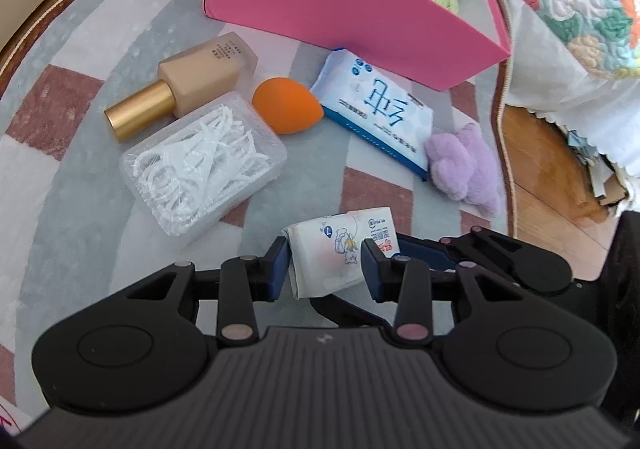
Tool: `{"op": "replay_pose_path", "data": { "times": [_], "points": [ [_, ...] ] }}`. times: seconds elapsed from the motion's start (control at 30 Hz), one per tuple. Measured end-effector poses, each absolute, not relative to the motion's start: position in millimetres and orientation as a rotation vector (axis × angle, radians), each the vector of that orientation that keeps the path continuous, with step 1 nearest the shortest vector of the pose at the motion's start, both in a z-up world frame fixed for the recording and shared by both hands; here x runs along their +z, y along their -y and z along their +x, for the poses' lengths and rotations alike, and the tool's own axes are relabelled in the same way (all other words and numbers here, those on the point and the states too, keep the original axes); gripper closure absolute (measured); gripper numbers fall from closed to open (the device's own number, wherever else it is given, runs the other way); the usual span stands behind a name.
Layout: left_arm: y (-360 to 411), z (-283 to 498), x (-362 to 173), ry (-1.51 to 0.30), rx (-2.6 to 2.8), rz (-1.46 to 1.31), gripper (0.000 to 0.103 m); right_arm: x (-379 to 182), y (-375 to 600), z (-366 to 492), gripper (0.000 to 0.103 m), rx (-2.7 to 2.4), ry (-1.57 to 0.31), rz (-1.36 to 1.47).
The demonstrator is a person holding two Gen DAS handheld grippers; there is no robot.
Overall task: Organize objects
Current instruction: 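Carry the wet-wipe pack with the left tool into the pink box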
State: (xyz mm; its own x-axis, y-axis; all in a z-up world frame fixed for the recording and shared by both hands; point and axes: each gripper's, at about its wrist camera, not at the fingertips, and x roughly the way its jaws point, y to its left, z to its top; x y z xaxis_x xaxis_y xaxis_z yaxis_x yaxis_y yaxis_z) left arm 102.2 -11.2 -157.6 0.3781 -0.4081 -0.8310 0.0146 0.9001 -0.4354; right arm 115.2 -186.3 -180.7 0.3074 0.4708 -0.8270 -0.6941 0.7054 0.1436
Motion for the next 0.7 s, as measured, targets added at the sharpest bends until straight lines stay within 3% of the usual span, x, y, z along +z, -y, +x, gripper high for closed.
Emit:
{"op": "replay_pose_path", "data": {
  "times": [0.7],
  "points": [
    [-14,68,-53,-1.096,-0.356,-0.291,0.065,-76,166,78,0.033,0.846,-0.834,-0.423]
  ]
}}
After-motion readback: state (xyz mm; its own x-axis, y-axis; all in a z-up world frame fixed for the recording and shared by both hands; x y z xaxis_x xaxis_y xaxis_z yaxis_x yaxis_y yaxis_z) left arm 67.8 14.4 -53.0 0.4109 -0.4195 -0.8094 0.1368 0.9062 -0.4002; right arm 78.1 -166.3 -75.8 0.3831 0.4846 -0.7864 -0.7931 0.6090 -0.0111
